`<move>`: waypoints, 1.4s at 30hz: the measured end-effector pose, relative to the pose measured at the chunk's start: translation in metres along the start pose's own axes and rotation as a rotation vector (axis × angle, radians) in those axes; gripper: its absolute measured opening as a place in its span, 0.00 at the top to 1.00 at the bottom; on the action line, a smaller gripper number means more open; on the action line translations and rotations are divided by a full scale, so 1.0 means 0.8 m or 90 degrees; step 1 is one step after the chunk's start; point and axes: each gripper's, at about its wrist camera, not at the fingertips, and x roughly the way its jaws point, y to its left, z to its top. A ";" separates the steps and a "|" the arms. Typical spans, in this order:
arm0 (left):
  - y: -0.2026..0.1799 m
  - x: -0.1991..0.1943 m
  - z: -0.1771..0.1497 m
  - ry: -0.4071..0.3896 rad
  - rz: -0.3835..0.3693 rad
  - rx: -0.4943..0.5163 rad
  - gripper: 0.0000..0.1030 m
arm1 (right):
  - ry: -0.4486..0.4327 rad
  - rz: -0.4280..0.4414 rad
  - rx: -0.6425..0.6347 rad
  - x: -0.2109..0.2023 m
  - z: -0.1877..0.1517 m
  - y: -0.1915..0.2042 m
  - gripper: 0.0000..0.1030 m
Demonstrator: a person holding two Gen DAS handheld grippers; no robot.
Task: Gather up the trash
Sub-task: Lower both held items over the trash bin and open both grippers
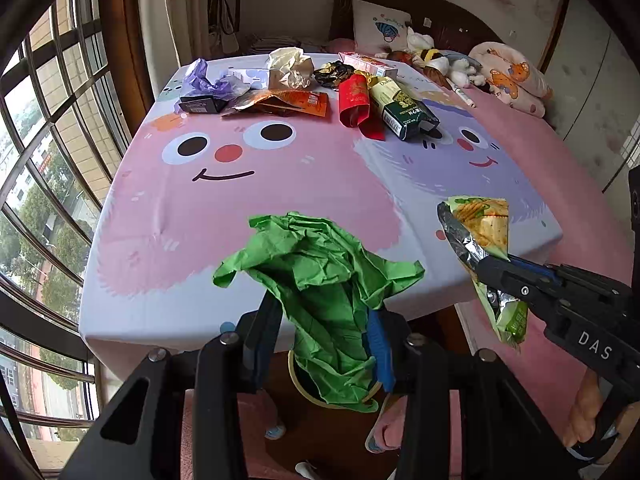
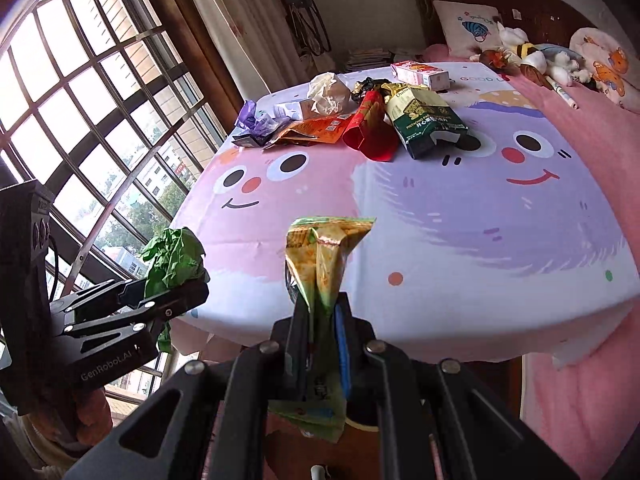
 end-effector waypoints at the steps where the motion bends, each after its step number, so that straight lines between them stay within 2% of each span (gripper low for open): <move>1: -0.006 0.000 -0.010 -0.004 -0.001 0.009 0.62 | 0.001 0.000 0.000 -0.001 -0.010 -0.001 0.89; 6: -0.023 0.013 -0.053 -0.002 -0.015 0.033 0.62 | 0.016 -0.005 0.010 0.012 -0.060 -0.016 0.89; 11: -0.029 0.054 -0.086 0.008 -0.023 0.058 0.62 | 0.060 -0.027 0.024 0.051 -0.106 -0.038 0.89; 15: -0.024 0.103 -0.109 0.037 -0.038 0.058 0.61 | 0.088 -0.040 0.036 0.091 -0.132 -0.060 0.89; 18: -0.021 0.142 -0.118 0.078 -0.052 0.041 0.61 | 0.104 -0.040 0.042 0.121 -0.147 -0.071 0.88; 22: -0.018 0.175 -0.120 0.083 -0.047 0.026 0.60 | 0.127 -0.036 0.063 0.158 -0.163 -0.084 0.86; 27: -0.032 0.215 -0.144 0.079 -0.022 0.069 0.60 | 0.139 -0.042 0.086 0.195 -0.174 -0.101 0.86; 31: -0.040 0.244 -0.164 0.096 -0.013 0.079 0.60 | 0.144 -0.045 0.111 0.217 -0.184 -0.113 0.82; 42: -0.047 0.286 -0.184 0.121 0.010 0.084 0.53 | 0.183 -0.065 0.141 0.265 -0.207 -0.122 0.78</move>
